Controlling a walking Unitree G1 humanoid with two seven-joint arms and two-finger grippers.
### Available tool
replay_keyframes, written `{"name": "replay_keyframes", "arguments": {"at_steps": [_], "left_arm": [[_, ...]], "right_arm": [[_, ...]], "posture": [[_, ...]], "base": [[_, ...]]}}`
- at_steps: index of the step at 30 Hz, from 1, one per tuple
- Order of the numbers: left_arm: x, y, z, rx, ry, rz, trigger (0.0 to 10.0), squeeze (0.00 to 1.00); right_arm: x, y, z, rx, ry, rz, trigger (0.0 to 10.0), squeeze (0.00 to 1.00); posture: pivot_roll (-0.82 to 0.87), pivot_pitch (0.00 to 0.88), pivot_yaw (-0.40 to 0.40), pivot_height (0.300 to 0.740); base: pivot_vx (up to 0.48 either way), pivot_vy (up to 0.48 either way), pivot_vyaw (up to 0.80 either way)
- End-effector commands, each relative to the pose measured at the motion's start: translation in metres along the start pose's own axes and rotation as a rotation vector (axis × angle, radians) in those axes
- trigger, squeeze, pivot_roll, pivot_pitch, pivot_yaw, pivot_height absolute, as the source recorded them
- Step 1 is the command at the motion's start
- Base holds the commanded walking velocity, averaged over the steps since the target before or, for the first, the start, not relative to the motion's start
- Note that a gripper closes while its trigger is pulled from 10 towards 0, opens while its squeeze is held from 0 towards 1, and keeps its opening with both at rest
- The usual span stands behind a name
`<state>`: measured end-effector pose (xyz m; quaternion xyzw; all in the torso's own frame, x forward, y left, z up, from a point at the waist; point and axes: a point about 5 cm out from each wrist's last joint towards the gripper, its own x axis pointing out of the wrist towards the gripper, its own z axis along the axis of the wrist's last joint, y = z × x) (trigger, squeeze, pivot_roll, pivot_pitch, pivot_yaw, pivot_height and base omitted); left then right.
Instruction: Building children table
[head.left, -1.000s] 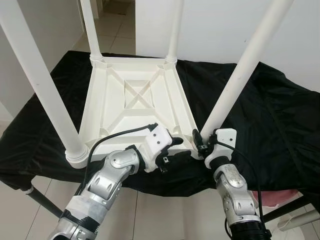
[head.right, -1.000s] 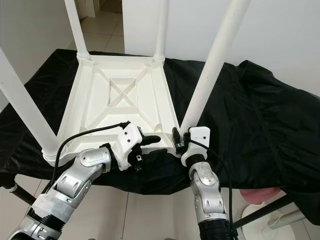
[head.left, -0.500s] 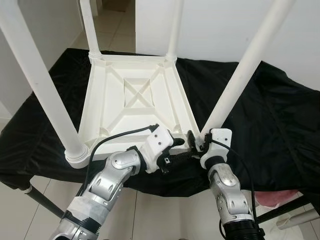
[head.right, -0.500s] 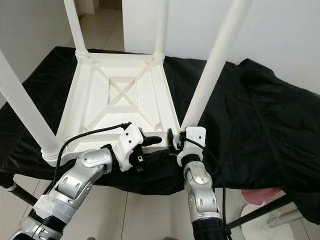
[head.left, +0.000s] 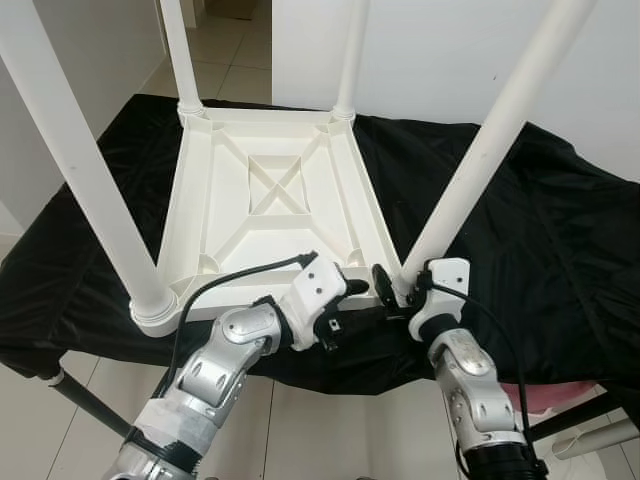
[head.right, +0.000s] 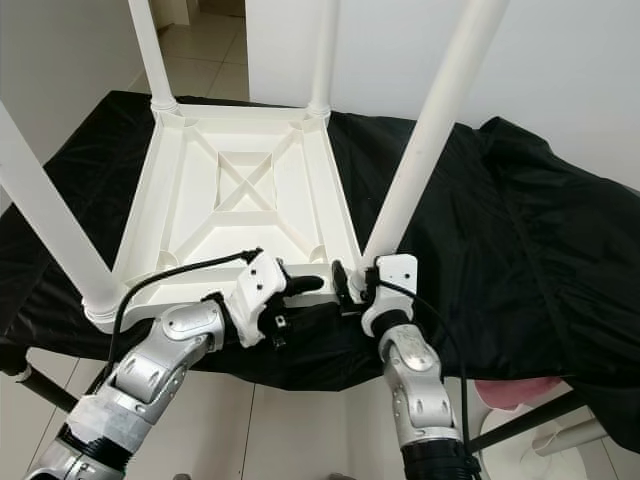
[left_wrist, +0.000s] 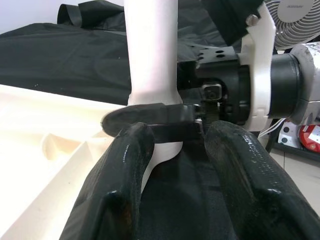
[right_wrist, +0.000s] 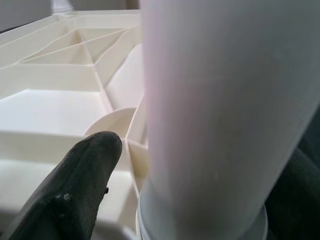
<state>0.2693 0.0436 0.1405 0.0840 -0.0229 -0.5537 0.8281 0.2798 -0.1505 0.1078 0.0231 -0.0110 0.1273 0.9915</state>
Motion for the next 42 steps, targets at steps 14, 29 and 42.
{"name": "replay_keyframes", "arguments": {"at_steps": [14, 29, 42], "left_arm": [[0.001, 0.004, 0.003, 0.021, 0.006, -0.001, 10.0, 0.0], [0.003, 0.007, 0.006, 0.028, 0.0, 0.0, 10.0, 0.0], [0.002, 0.008, 0.007, 0.026, -0.003, 0.015, 10.0, 0.0]], "right_arm": [[-0.019, -0.036, 0.005, -0.138, 0.04, 0.283, 10.0, 0.0], [0.005, -0.042, 0.013, -0.252, 0.06, 0.417, 0.0, 0.0], [0.001, -0.049, 0.006, -0.267, 0.105, 0.428, 0.0, 0.0]], "posture": [[-0.03, 0.0, -0.048, 0.74], [-0.02, 0.0, -0.039, 0.74], [-0.02, 0.0, -0.046, 0.74]], "base": [[0.0, 0.0, 0.0], [0.0, 0.0, 0.0], [0.0, 0.0, 0.0]]}}
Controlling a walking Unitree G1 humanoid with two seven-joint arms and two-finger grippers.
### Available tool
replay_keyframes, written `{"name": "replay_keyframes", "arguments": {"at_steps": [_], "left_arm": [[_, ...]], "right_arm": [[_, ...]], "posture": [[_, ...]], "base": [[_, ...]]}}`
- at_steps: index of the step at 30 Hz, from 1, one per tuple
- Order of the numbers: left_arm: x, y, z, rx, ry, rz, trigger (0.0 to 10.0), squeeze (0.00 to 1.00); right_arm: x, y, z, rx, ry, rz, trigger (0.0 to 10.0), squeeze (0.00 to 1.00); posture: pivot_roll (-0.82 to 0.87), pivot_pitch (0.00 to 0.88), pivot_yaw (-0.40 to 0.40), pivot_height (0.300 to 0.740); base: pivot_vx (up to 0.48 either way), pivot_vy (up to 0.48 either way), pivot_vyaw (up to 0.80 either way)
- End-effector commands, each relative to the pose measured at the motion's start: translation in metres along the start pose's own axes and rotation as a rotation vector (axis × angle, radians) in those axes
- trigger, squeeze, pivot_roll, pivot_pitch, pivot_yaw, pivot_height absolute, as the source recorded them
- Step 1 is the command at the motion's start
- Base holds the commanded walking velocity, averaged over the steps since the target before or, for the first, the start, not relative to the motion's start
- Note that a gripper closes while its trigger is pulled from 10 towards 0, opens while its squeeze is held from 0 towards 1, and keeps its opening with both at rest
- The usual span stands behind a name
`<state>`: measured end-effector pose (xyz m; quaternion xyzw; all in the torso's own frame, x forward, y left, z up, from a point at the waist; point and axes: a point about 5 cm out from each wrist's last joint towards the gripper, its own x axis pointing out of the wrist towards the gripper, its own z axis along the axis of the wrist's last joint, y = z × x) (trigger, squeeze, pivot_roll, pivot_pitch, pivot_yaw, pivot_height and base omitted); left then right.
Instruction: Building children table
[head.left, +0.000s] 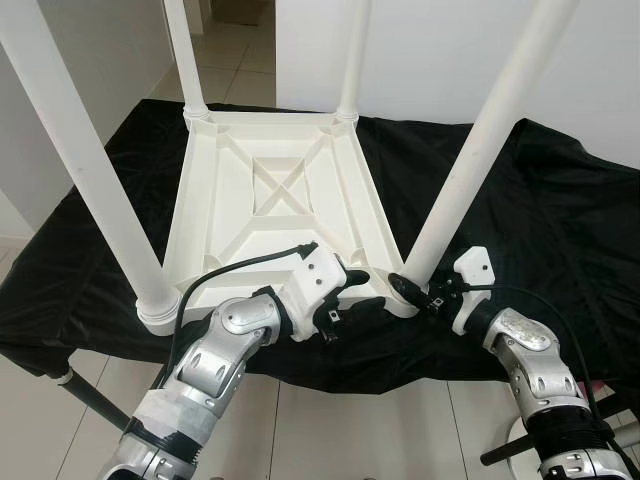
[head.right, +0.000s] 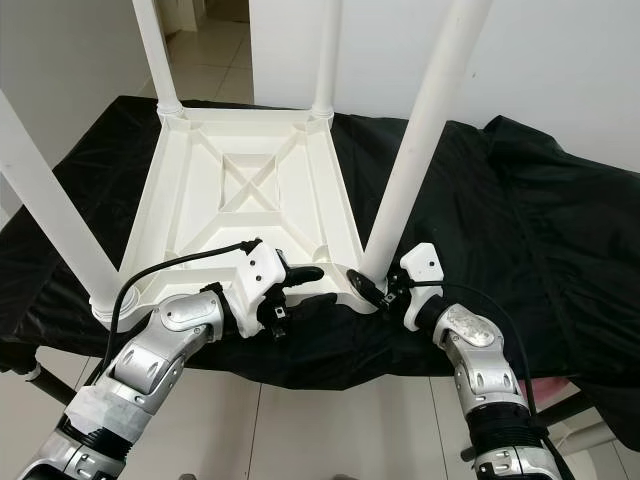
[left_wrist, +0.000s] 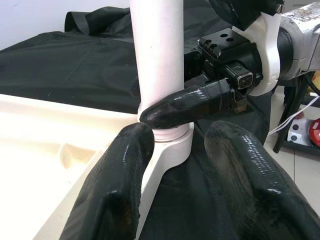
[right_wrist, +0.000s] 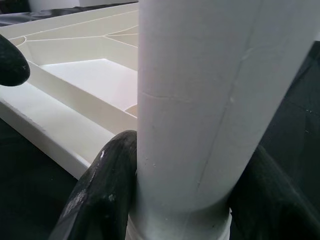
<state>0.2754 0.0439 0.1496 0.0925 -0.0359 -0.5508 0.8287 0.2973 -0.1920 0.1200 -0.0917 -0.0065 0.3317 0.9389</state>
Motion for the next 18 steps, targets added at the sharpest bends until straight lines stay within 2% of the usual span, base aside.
{"name": "replay_keyframes", "arguments": {"at_steps": [1, 8, 12, 18], "left_arm": [[0.0, 0.001, -0.002, -0.002, 0.008, 0.009, 10.0, 0.0], [0.0, 0.001, -0.002, -0.002, 0.009, 0.006, 10.0, 0.0], [0.001, -0.001, -0.003, -0.007, 0.011, -0.003, 10.0, 0.0], [0.001, -0.002, -0.003, -0.01, 0.011, -0.006, 10.0, 0.0]], "right_arm": [[-0.009, 0.001, -0.011, -0.016, 0.067, 0.004, 10.0, 0.0], [-0.01, 0.01, -0.011, 0.045, 0.039, -0.031, 10.0, 0.0], [-0.004, 0.028, -0.012, 0.08, 0.03, -0.157, 10.0, 0.0], [-0.003, 0.033, -0.013, 0.093, 0.035, -0.216, 10.0, 0.0]], "posture": [[-0.02, 0.0, -0.045, 0.74], [-0.03, 0.0, -0.043, 0.74], [-0.03, 0.0, -0.042, 0.74], [-0.03, 0.0, -0.037, 0.74]], "base": [[0.0, 0.0, 0.0], [0.0, 0.0, 0.0], [0.0, 0.0, 0.0], [0.0, 0.0, 0.0]]}}
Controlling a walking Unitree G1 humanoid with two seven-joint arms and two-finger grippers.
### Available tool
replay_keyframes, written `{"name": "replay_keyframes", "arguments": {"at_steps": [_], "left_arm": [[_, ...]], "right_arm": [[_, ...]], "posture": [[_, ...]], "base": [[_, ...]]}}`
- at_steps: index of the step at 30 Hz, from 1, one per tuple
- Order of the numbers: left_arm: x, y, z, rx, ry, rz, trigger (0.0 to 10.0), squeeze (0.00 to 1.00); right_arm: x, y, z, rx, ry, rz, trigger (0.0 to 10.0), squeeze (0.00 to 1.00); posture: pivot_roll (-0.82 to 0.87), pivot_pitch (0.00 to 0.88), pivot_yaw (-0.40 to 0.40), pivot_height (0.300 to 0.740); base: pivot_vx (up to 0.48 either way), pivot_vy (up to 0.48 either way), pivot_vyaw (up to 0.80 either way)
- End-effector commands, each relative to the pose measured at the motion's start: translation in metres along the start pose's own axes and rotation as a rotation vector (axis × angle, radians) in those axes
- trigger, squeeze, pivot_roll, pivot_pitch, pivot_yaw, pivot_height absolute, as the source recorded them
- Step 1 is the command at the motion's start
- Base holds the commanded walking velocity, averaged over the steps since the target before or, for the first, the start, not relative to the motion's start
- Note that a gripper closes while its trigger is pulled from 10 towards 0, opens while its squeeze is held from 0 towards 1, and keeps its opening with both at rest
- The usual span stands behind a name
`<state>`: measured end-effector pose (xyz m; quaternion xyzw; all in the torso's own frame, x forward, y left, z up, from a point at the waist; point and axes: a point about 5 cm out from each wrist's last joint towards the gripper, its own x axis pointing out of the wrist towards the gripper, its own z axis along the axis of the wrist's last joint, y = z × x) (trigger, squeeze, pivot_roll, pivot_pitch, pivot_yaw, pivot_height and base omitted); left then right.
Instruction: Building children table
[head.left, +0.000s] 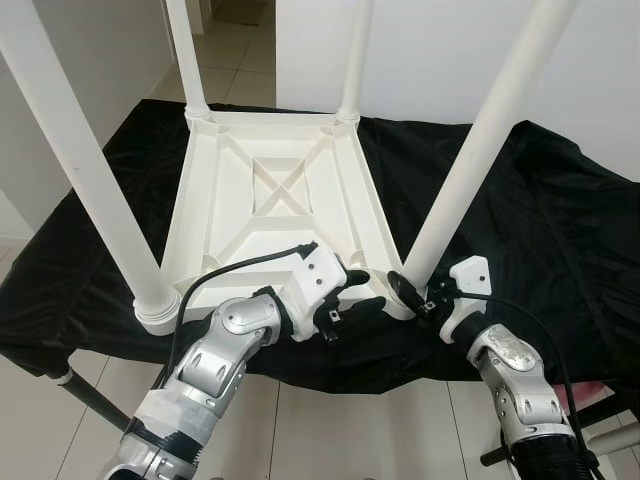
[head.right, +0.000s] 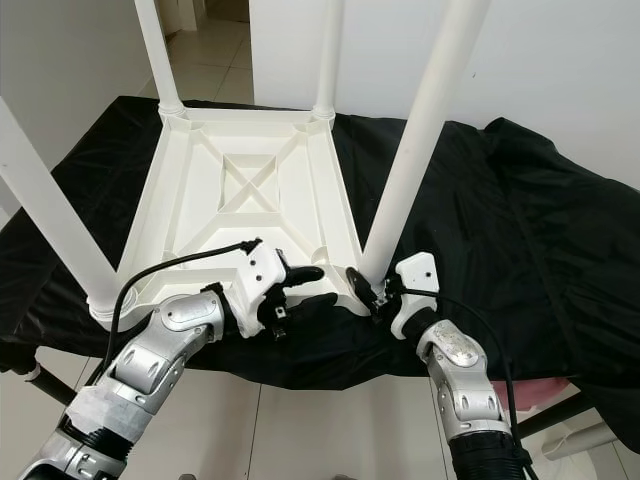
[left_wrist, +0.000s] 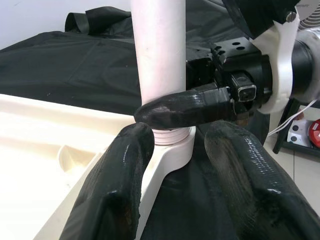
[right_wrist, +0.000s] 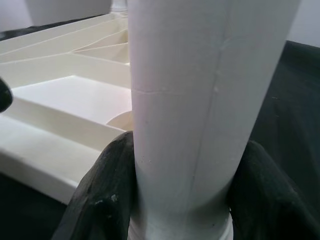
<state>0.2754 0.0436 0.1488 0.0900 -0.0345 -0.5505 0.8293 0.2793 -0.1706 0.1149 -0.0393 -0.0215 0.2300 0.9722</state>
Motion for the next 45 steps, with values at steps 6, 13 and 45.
{"name": "replay_keyframes", "arguments": {"at_steps": [6, 13, 45], "left_arm": [[-0.001, -0.003, -0.003, -0.008, 0.016, -0.015, 10.0, 0.0], [0.0, -0.003, -0.002, -0.009, 0.013, -0.015, 10.0, 0.0], [0.0, -0.004, -0.002, -0.011, 0.009, -0.009, 10.0, 0.0]], "right_arm": [[-0.003, 0.01, -0.016, 0.061, 0.091, -0.234, 10.0, 0.0], [0.005, 0.032, -0.022, 0.171, 0.122, -0.377, 10.0, 0.0], [-0.006, 0.024, 0.001, 0.108, 0.005, -0.214, 10.0, 0.0]], "posture": [[-0.04, 0.0, -0.031, 0.74], [-0.03, 0.0, -0.036, 0.74], [-0.03, 0.0, -0.046, 0.74]], "base": [[0.0, 0.0, 0.0], [0.0, 0.0, 0.0], [0.0, 0.0, 0.0]]}}
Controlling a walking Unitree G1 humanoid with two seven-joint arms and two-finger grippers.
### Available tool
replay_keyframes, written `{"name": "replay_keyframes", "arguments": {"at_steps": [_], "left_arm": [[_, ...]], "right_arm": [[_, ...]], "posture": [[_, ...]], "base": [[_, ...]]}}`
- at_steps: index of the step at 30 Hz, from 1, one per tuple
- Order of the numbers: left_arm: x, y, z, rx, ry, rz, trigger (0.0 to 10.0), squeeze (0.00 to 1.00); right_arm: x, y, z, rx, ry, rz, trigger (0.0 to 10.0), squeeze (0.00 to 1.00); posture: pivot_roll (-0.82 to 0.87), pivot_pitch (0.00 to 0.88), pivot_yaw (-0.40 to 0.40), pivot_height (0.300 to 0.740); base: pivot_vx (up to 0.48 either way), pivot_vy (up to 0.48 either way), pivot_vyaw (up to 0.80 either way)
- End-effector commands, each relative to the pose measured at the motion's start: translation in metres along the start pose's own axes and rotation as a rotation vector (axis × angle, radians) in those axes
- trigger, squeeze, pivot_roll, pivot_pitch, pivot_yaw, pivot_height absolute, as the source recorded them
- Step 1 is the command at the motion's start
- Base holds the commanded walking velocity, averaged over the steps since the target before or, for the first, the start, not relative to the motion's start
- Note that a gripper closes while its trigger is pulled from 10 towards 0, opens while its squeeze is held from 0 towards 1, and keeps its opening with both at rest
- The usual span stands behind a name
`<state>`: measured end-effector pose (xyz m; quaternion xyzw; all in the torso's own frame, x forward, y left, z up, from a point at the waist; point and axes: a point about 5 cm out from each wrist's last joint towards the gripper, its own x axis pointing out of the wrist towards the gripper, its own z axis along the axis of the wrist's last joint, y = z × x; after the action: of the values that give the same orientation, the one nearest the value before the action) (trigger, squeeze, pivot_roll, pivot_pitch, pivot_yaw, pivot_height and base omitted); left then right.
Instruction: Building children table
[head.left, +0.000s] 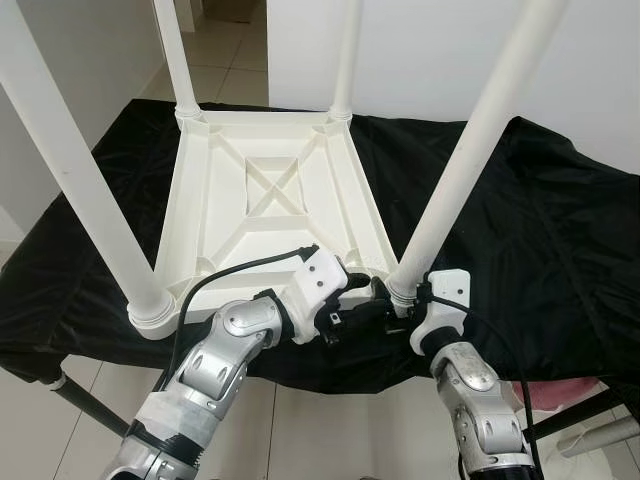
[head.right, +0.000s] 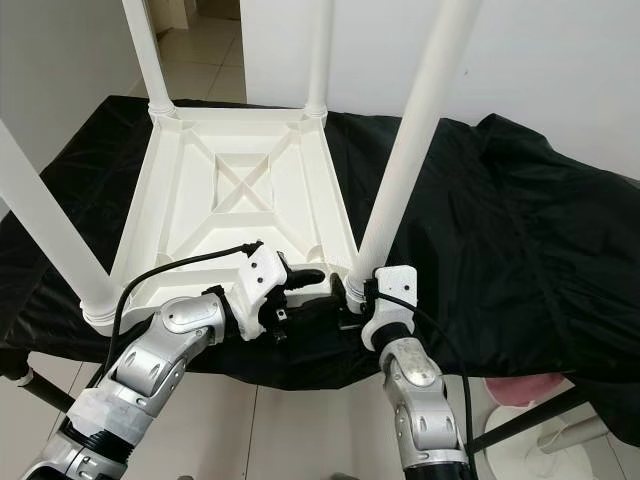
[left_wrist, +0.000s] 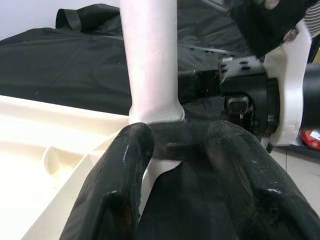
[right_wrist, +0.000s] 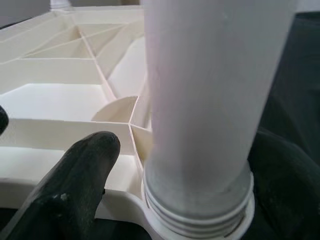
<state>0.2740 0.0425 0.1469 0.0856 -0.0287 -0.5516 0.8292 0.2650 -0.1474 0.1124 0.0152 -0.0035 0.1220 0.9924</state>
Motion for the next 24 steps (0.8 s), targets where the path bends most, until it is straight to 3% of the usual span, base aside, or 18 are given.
{"name": "replay_keyframes", "arguments": {"at_steps": [1, 8, 20, 21, 23, 24], "left_arm": [[0.0, -0.002, 0.0, 0.003, 0.004, -0.007, 10.0, 0.0], [0.0, 0.0, 0.0, 0.01, 0.008, -0.008, 10.0, 0.0], [0.002, 0.003, 0.002, 0.02, 0.005, -0.016, 10.0, 0.0], [0.003, 0.004, 0.003, 0.022, 0.005, -0.016, 10.0, 0.0], [0.003, 0.005, 0.003, 0.023, 0.005, -0.016, 10.0, 0.0], [0.003, 0.005, 0.003, 0.026, 0.006, -0.015, 10.0, 0.0]], "right_arm": [[-0.003, -0.003, 0.001, -0.002, -0.015, 0.008, 10.0, 0.0], [-0.002, -0.022, 0.005, -0.054, -0.024, 0.083, 10.0, 0.0], [0.01, -0.022, 0.007, -0.146, -0.009, 0.282, 10.0, 0.0], [0.013, -0.024, 0.008, -0.179, -0.003, 0.323, 5.7, 0.0], [0.015, -0.026, 0.008, -0.199, 0.001, 0.346, 5.7, 0.0], [0.017, -0.028, 0.008, -0.214, 0.006, 0.357, 1.5, 0.0]], "posture": [[-0.03, 0.0, -0.046, 0.74], [-0.03, 0.0, -0.039, 0.74], [-0.03, 0.0, -0.023, 0.74], [-0.03, 0.0, -0.024, 0.74], [-0.03, 0.0, -0.025, 0.74], [-0.02, 0.0, -0.028, 0.74]], "base": [[0.0, 0.0, 0.0], [0.0, 0.0, 0.0], [0.0, 0.0, 0.0], [0.0, 0.0, 0.0], [0.0, 0.0, 0.0], [0.0, 0.0, 0.0]]}}
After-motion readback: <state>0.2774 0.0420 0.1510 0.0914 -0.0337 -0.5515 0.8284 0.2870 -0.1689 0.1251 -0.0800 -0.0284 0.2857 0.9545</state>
